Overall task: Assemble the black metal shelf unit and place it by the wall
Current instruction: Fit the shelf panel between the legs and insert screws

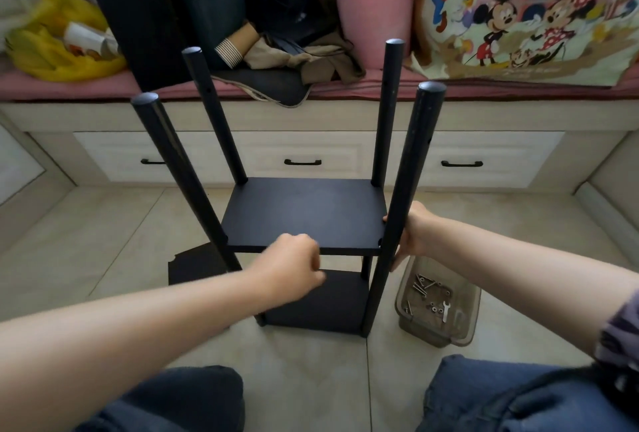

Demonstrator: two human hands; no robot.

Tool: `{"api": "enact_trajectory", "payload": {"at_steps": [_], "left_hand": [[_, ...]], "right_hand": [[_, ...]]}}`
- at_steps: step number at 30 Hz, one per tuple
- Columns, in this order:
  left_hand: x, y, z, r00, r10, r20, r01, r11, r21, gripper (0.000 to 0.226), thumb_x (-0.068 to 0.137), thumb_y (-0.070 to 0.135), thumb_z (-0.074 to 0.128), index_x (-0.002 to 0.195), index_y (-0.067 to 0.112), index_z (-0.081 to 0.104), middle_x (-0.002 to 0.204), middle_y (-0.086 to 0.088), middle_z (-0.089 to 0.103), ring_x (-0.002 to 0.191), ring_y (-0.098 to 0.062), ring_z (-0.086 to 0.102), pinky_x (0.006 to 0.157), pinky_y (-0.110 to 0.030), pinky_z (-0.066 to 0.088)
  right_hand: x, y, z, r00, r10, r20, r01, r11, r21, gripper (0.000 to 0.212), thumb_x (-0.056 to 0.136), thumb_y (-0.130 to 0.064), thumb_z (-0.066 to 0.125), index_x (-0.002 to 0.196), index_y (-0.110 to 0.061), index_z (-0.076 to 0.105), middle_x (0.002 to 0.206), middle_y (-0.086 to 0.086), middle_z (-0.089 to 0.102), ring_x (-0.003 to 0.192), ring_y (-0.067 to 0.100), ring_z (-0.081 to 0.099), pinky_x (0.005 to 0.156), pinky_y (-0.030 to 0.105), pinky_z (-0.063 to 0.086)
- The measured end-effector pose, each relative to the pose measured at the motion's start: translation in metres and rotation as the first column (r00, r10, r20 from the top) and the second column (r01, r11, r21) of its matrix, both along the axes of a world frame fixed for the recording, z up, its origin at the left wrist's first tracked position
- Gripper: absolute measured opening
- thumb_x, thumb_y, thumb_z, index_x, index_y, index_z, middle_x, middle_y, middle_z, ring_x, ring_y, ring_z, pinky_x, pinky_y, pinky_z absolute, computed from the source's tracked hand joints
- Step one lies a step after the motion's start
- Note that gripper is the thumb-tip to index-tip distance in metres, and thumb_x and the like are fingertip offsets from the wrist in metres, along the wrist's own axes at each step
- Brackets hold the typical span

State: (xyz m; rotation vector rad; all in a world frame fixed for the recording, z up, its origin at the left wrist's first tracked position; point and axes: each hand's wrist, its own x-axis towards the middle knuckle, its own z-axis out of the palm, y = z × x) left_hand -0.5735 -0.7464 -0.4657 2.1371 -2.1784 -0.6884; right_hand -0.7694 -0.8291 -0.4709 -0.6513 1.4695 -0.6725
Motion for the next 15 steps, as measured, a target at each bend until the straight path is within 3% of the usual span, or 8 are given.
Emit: {"api": "enact_trajectory", "payload": {"at_steps": [2,4,6,8,10,12,15], "left_hand": [[-0.026,0.001,-0.015,0.996,0.049,-0.074,-0.055,0.995,-0.078,0.017,0.091,0.032,0.066,0.101,0.018,0.061,0.104,-0.002,0.064,0.097,-0.024,0.063,0.086,-0.036,0.054],[-0.042,-0.002,-0.027,0.997,-0.044,0.06,0.059,0.961,-0.269,0.029,0.093,0.037,0.064,0.114,0.02,0.052,0.116,0.003,0.055,0.107,-0.02,0.052,0.089,-0.032,0.046],[-0.047,-0.007,-0.041,0.993,-0.072,0.095,0.105,0.905,-0.413,0.046,0.091,0.045,0.066,0.126,0.022,0.047,0.125,0.005,0.048,0.117,-0.018,0.044,0.095,-0.029,0.041],[-0.048,-0.013,-0.051,0.997,-0.059,0.048,0.073,0.912,-0.403,0.066,0.088,0.052,0.069,0.139,0.021,0.042,0.14,0.004,0.042,0.134,-0.019,0.035,0.113,-0.031,0.031],[-0.05,-0.016,-0.06,0.998,-0.067,0.017,0.069,0.932,-0.355,0.083,0.086,0.058,0.068,0.151,0.023,0.031,0.157,0.004,0.029,0.151,-0.02,0.015,0.126,-0.04,0.007],[-0.055,-0.018,-0.069,0.997,-0.074,0.028,0.08,0.928,-0.364,0.092,0.086,0.064,0.064,0.158,0.028,0.021,0.166,0.008,0.015,0.156,-0.017,-0.004,0.123,-0.047,-0.009],[-0.066,-0.019,-0.078,0.999,-0.031,0.024,0.038,0.91,-0.412,0.096,0.082,0.075,0.058,0.159,0.034,0.019,0.168,0.011,0.01,0.156,-0.018,-0.01,0.12,-0.054,-0.014]], "right_hand": [[-0.001,0.001,-0.001,1.0,-0.004,-0.007,0.004,1.0,-0.011,0.036,0.102,-0.017,0.024,0.08,-0.008,0.052,0.091,0.015,0.054,0.084,0.037,0.052,0.096,0.085,0.022],[-0.002,0.001,-0.003,1.0,-0.009,-0.011,0.008,1.0,-0.019,0.038,0.101,-0.015,0.024,0.075,-0.008,0.052,0.083,0.014,0.053,0.081,0.034,0.053,0.095,0.084,0.023],[-0.002,0.001,-0.005,1.0,0.003,0.0,-0.003,1.0,-0.012,0.038,0.101,-0.015,0.026,0.076,-0.008,0.053,0.084,0.014,0.054,0.082,0.034,0.053,0.094,0.084,0.024],[-0.002,0.0,-0.005,1.0,0.02,0.02,-0.02,1.0,0.002,0.035,0.101,-0.018,0.028,0.081,-0.007,0.055,0.089,0.015,0.055,0.087,0.037,0.053,0.093,0.084,0.024],[-0.003,-0.001,-0.006,0.999,0.038,0.036,-0.039,0.999,0.017,0.034,0.102,-0.021,0.03,0.084,-0.008,0.055,0.094,0.016,0.056,0.094,0.039,0.052,0.093,0.083,0.023],[-0.003,-0.002,-0.006,0.997,0.057,0.045,-0.058,0.998,0.027,0.033,0.102,-0.024,0.032,0.087,-0.008,0.056,0.096,0.016,0.056,0.099,0.041,0.05,0.093,0.082,0.024],[-0.004,-0.004,-0.011,0.994,0.088,0.064,-0.09,0.995,0.032,0.034,0.103,-0.029,0.034,0.09,-0.008,0.059,0.104,0.018,0.059,0.104,0.041,0.053,0.097,0.083,0.025]]}}
